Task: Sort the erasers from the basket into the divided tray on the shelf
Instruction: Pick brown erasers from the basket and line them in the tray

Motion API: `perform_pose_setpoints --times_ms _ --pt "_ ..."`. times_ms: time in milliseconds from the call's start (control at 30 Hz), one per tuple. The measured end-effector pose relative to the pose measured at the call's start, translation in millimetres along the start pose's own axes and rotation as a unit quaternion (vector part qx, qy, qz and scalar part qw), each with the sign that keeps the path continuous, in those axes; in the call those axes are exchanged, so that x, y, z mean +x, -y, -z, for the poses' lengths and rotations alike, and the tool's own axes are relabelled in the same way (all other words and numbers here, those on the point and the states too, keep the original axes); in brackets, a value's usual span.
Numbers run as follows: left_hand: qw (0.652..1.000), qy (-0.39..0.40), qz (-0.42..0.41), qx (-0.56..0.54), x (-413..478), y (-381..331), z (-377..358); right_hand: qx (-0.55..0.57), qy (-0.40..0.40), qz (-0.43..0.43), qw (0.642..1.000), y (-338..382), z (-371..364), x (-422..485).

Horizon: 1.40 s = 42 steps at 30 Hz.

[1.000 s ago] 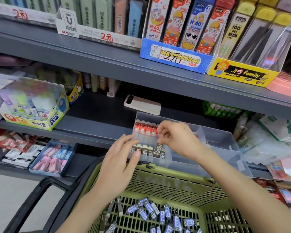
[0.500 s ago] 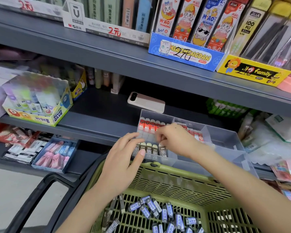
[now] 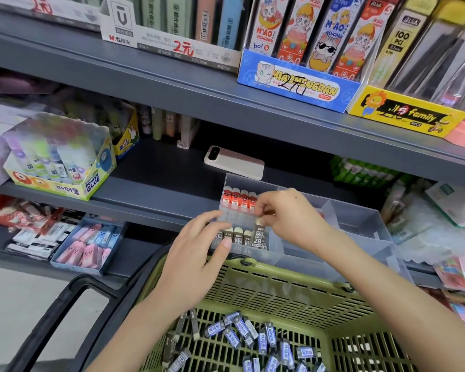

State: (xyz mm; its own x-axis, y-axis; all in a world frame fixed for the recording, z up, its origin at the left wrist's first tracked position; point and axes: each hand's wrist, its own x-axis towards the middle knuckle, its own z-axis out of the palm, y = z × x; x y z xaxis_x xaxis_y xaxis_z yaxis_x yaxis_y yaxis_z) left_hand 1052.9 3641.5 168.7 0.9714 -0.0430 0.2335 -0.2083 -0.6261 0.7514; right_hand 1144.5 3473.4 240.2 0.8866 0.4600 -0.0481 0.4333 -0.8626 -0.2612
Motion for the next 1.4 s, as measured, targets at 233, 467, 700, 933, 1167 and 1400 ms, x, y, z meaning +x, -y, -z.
perform_pose_setpoints --times_ms 233,467,700,933,1167,1400 --pt "0.994 -0.013 -0.072 0.076 11.4 -3.2 -0.3 -0.064 0.01 0.025 0.998 -9.5 7.9 -5.8" --pt "0.979 0.062 -0.138 0.14 41.7 -12.1 1.6 0.015 -0.023 0.003 1.0 -12.6 8.9 -9.5" --pt "0.987 0.026 -0.121 0.104 25.9 0.0 -6.0 -0.012 0.0 0.012 1.0 -9.3 9.2 -4.8" --pt "0.988 0.016 -0.121 0.091 18.5 6.1 -13.5 -0.041 0.059 0.015 0.997 -6.3 0.7 2.6" --pt "0.986 0.017 -0.124 0.112 16.2 8.7 -12.7 -0.093 0.097 0.057 0.989 -4.4 -7.6 5.4" --pt "0.985 0.017 -0.121 0.122 14.9 10.7 -12.4 -0.12 -0.091 0.121 0.981 -13.9 -9.8 -14.6"
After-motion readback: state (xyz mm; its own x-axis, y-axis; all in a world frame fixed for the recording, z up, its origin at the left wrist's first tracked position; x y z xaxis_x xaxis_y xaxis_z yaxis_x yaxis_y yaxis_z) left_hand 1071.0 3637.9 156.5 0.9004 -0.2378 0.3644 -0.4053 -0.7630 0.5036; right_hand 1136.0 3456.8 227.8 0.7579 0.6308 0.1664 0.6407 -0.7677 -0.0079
